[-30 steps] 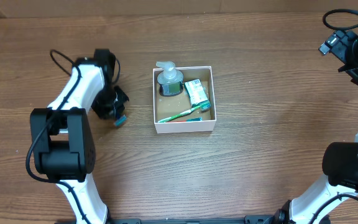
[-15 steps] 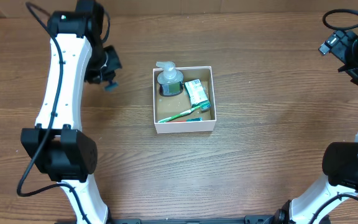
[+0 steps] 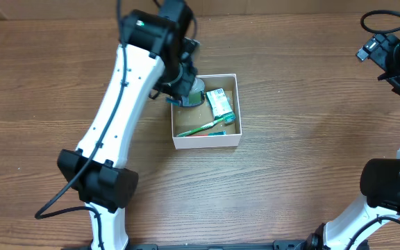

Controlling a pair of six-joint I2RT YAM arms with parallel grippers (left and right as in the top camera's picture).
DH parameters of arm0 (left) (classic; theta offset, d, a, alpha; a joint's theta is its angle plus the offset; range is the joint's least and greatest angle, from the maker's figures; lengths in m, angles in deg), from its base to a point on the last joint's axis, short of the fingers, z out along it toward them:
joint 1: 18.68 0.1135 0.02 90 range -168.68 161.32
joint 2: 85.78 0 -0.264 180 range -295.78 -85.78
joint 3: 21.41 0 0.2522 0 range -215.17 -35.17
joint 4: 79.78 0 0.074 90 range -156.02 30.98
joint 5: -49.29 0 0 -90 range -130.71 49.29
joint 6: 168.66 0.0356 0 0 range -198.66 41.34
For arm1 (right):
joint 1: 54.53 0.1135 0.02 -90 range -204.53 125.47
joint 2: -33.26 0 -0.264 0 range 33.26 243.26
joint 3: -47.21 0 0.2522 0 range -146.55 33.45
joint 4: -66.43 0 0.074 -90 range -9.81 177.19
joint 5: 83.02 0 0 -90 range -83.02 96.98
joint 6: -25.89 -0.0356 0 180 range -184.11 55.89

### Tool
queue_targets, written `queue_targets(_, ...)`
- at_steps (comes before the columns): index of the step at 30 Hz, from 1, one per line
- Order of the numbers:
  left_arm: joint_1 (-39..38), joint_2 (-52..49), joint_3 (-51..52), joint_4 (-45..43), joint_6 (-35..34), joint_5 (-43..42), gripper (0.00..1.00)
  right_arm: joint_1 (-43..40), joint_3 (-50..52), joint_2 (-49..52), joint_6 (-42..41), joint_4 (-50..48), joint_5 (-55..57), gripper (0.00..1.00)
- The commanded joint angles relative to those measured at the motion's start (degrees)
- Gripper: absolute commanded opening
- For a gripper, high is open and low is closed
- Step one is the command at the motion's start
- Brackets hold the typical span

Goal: Pack container
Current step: 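Carry the razor over the box and lower it inside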

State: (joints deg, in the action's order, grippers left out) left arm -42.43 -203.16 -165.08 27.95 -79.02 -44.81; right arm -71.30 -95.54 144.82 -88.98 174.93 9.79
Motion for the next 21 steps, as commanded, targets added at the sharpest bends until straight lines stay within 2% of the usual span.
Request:
queue_targets(1,-3.23,0.17,-1.44,1.38,8.70,-0.48,0.04,0.26,-0.42,-0.61,-0.31,-0.13,-0.09,1.00)
queue_targets(8,-5.64,0.17,-1.03,0.42,18.71,-9.20,0.06,0.26,-0.39,-0.61,-0.31,-0.13,-0.09,1.00)
queue_targets(16,-5.64,0.15,5.05,-4.02,21.70,-10.43,0.04,0.26,-0.39,-0.61,-0.31,-0.13,-0.09,1.00)
queue_targets(21,-5.64,0.15,10.05,-5.16,26.99,-10.36,0.13,0.26,-0.42,-0.61,-0.31,-0.13,-0.09,1.00)
